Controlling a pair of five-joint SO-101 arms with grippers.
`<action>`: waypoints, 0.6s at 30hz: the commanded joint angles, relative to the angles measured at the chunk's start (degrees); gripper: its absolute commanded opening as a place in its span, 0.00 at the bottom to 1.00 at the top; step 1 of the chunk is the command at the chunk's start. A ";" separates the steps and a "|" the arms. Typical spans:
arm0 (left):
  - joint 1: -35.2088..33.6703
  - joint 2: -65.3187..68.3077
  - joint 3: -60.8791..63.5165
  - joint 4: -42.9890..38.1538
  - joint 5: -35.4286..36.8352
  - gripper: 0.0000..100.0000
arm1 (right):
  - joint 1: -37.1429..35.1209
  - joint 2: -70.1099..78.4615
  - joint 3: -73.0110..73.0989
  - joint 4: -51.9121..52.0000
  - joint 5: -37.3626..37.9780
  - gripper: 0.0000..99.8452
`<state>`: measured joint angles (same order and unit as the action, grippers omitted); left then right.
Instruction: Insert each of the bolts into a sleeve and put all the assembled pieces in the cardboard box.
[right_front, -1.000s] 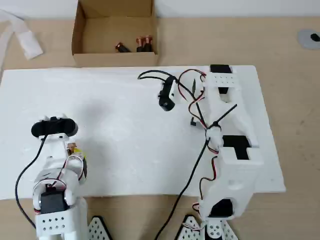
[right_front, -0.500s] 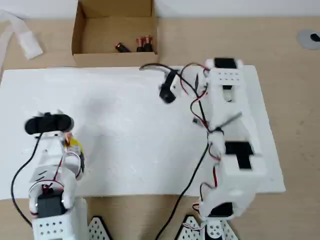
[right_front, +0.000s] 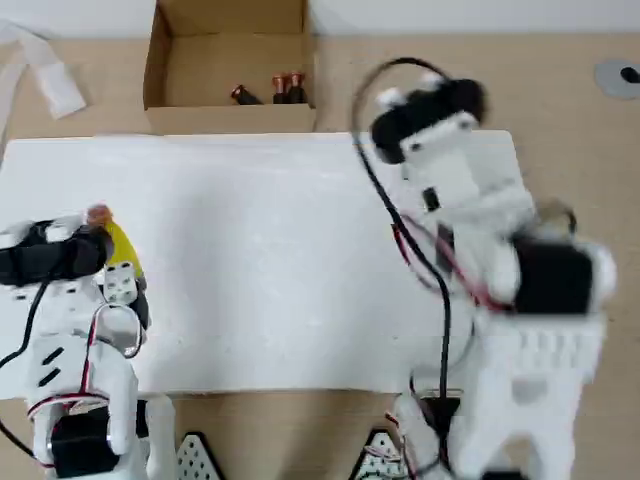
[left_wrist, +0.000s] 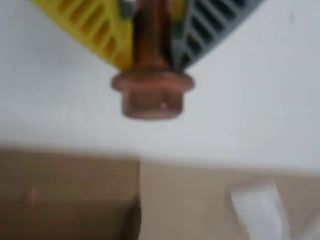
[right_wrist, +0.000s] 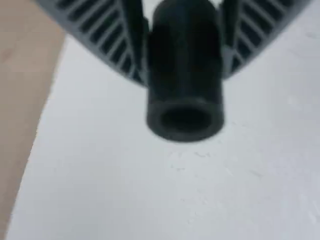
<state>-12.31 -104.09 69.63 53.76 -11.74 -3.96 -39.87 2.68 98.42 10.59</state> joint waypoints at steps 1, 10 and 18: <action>-0.35 2.15 -5.89 -4.40 0.09 0.01 | -1.27 -11.47 7.60 -8.70 -11.34 0.01; 0.18 21.23 -23.74 -4.75 9.49 0.01 | -8.40 -29.93 37.76 -32.79 -19.96 0.01; 18.73 32.22 -38.51 0.97 11.69 0.01 | -9.36 -50.77 65.45 -62.15 -19.34 0.01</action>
<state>-1.32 -73.58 38.42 53.49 -0.31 -11.69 -83.91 59.30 46.02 -8.75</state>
